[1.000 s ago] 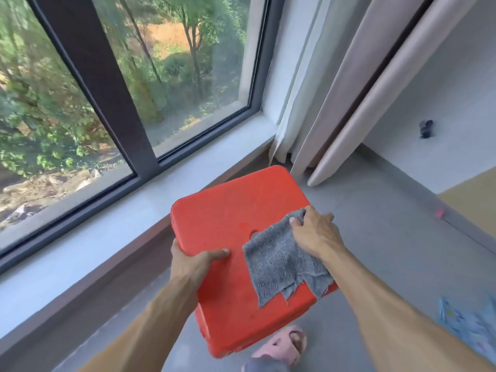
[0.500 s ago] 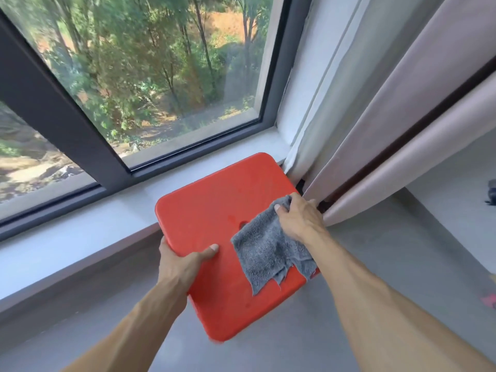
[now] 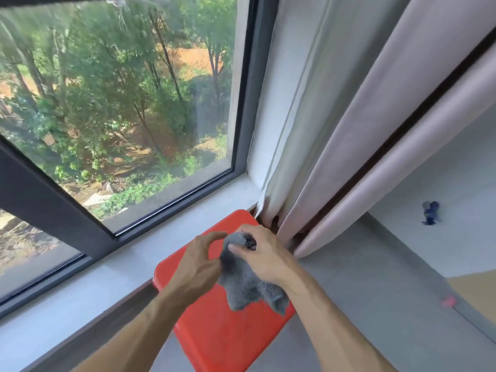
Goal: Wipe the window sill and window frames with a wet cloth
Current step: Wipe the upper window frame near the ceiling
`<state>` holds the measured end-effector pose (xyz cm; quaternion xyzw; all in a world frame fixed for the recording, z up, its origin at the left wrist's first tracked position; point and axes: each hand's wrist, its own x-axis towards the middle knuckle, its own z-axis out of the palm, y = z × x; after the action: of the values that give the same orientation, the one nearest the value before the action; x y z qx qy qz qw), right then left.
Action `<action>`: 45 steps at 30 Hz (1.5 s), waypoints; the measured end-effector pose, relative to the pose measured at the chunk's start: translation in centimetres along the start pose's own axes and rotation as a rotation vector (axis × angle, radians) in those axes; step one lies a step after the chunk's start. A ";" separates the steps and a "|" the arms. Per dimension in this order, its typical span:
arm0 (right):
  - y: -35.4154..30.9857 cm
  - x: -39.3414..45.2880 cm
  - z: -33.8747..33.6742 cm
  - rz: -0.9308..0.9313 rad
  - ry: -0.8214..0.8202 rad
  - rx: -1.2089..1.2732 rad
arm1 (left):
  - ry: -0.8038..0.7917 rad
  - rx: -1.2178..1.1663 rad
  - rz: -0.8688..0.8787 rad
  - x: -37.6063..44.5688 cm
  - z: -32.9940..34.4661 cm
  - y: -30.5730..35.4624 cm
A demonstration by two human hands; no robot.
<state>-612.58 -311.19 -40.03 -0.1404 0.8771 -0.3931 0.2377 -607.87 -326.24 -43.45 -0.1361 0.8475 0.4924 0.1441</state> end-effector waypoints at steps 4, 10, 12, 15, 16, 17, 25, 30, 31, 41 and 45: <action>-8.2 -1.2 -6.8 -0.002 0.165 0.080 | -0.188 -0.038 0.117 0.7 -6.7 8.4; -18.6 -5.4 -17.1 0.100 0.531 0.188 | -0.171 -0.039 0.341 0.0 -15.6 21.7; -21.6 -7.2 -20.2 0.104 0.670 0.190 | -0.150 0.005 0.463 -1.2 -18.0 26.9; -26.2 -9.3 -24.3 0.060 0.839 0.176 | -0.112 0.029 0.584 -2.4 -21.1 33.7; -27.8 -9.9 -25.7 0.035 0.875 0.177 | -0.100 0.041 0.606 -2.8 -22.2 35.8; -29.7 -10.7 -27.4 -0.001 0.910 0.180 | -0.080 0.046 0.639 -3.1 -23.3 38.4; -40.4 -11.1 -38.4 -0.236 1.094 0.229 | 0.167 0.126 0.869 -3.8 -30.8 54.5; -44.4 -7.0 -44.2 -0.381 1.111 0.290 | 0.406 0.218 0.991 -1.9 -34.3 61.3; -45.2 -5.7 -45.8 -0.417 1.105 0.290 | 0.446 0.206 1.008 -0.8 -35.0 62.8; -70.0 -3.5 -71.6 -0.723 1.278 -0.137 | 1.019 0.293 1.248 -1.5 -49.6 93.1; -77.5 -3.4 -77.8 -0.813 1.381 -0.122 | 1.195 0.563 1.319 -4.9 -55.9 100.9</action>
<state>-646.12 -311.78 64.57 -0.1868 0.7263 -0.3983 -0.5282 -647.11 -326.37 65.15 0.1817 0.7751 0.0996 -0.5969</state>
